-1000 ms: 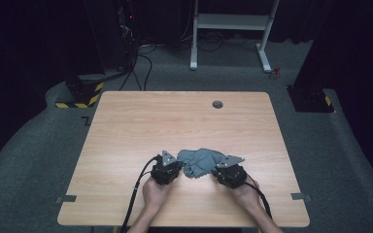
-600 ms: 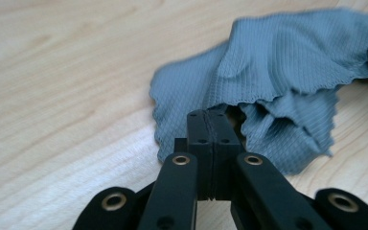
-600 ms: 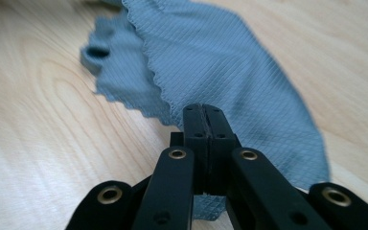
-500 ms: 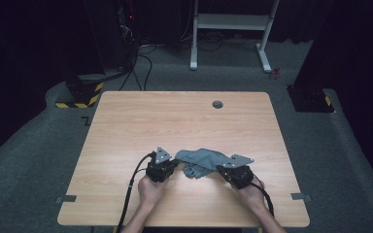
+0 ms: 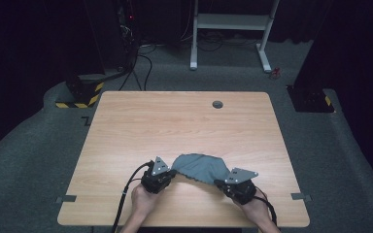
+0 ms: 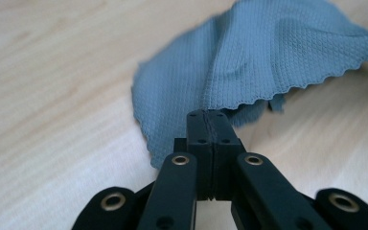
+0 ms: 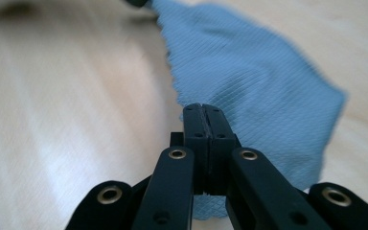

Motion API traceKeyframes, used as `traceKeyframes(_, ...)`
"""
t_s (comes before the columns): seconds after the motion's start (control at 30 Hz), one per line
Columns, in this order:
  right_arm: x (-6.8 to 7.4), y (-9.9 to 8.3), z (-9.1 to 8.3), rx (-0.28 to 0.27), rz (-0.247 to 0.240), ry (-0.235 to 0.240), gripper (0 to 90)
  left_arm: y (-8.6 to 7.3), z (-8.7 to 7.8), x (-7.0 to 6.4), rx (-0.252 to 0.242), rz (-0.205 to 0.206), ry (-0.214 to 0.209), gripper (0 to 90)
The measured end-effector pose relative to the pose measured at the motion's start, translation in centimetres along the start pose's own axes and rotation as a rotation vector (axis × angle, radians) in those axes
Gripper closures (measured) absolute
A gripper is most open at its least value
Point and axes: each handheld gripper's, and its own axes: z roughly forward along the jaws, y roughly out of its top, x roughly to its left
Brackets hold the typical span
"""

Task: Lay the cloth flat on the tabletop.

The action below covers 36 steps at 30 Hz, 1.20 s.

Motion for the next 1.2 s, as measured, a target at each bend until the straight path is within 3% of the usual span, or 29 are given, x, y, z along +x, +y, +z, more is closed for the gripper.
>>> traceKeyframes(0.03, 0.8, -0.4, 0.6, 0.031, -0.021, 0.017, 89.8, -0.3, 0.0, -0.1, 0.012, 0.005, -0.002, 89.1)
traceKeyframes(0.13, 1.2, -0.8, 1.5, 0.057, -0.026, 0.039, 89.2, -1.2, 0.0, -0.2, 0.046, 0.012, -0.006, 88.9)
traceKeyframes(0.27, 0.9, -0.6, 1.5, 0.033, -0.003, 0.044, 81.7, -1.4, 0.0, 0.0, 0.056, 0.007, -0.020, 86.0)
traceKeyframes(0.3, 0.7, -0.4, 1.3, 0.011, 0.002, 0.038, 78.8, -1.3, -0.1, 0.1, 0.041, -0.017, -0.043, 81.8)
traceKeyframes(0.33, -0.1, 0.3, 0.6, -0.037, 0.018, 0.007, 77.0, -1.2, -0.2, 0.2, 0.022, -0.037, -0.056, 74.4)
traceKeyframes(0.4, -0.8, 0.6, 0.4, -0.053, 0.037, -0.009, 76.7, -0.6, -0.5, 0.4, -0.012, -0.053, -0.034, 70.4)
traceKeyframes(0.43, -1.6, 1.0, 0.3, -0.064, 0.058, -0.027, 75.5, -0.2, -0.5, 0.6, -0.024, -0.056, -0.022, 67.5)
traceKeyframes(0.47, -3.2, 1.5, 0.4, -0.073, 0.112, -0.069, 72.9, 0.7, -0.2, 1.1, -0.036, -0.069, -0.005, 64.1)
traceKeyframes(0.5, -3.2, 1.5, 0.4, -0.073, 0.112, -0.069, 72.9, 0.7, -0.2, 1.1, -0.036, -0.069, -0.005, 61.8)
traceKeyframes(0.57, -4.9, 2.0, 1.0, -0.058, 0.162, -0.087, 70.3, 1.6, 0.5, 1.8, -0.018, -0.088, 0.002, 59.2)
traceKeyframes(0.67, -6.4, 2.4, 2.2, -0.020, 0.216, -0.065, 67.2, 3.0, 0.9, 2.2, -0.019, -0.095, -0.016, 52.4)
traceKeyframes(0.77, -6.5, 2.4, 3.0, 0.008, 0.234, -0.043, 66.6, 3.4, 0.5, 2.2, -0.042, -0.106, -0.038, 49.9)
traceKeyframes(0.87, -6.6, 2.3, 4.0, 0.045, 0.230, -0.025, 71.6, 3.7, -0.4, 2.5, -0.082, -0.123, -0.070, 48.2)
traceKeyframes(0.9, -6.5, 2.1, 4.5, 0.066, 0.219, -0.016, 79.9, 3.8, -0.7, 2.5, -0.088, -0.136, -0.073, 47.4)
traceKeyframes(1.03, -5.9, 1.9, 4.7, 0.068, 0.173, -0.014, 86.8, 4.3, -0.3, 2.9, -0.032, -0.116, -0.026, 47.2)
traceKeyframes(1.07, -5.3, 2.0, 4.6, 0.060, 0.137, -0.015, 87.4, 4.4, 0.1, 3.0, -0.020, -0.111, -0.016, 47.0)
traceKeyframes(1.2, -4.5, 2.1, 4.4, 0.053, 0.094, -0.010, 87.7, 5.3, 2.5, 3.4, 0.032, -0.111, 0.015, 46.6)
